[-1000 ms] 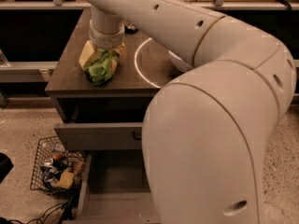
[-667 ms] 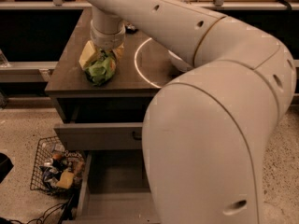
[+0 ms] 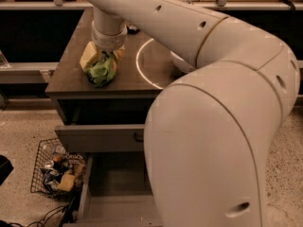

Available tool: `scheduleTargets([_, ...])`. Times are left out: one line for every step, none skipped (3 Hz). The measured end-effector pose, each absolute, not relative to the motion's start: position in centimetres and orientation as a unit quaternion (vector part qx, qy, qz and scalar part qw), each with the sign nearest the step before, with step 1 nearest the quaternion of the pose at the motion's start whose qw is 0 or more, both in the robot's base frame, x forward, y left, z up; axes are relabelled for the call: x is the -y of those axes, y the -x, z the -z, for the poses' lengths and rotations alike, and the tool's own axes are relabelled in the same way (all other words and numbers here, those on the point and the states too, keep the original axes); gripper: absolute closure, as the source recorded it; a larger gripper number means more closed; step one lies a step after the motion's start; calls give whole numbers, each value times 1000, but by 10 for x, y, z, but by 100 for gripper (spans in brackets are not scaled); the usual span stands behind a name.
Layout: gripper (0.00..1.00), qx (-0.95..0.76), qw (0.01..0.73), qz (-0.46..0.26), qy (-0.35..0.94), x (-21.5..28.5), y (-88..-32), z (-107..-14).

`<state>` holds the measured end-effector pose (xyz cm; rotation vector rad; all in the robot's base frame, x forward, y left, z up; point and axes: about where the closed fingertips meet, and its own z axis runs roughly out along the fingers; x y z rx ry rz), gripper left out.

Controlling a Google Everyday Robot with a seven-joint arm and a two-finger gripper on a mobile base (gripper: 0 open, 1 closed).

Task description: Place green jalapeno chip bag into middle drawer

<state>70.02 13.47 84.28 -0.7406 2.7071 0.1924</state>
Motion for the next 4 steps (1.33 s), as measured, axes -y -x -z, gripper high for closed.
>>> scheduleTargets([100,-946,186,-52,261,-127,-687,-866])
scheduleTargets([100,-938,226,-26,261,-113,-655,-905])
scheduleTargets([100,-929,247,-30,274,-93,-624,-925])
scheduleTargets([100,-916,257,-73,300,-62,-583,-928])
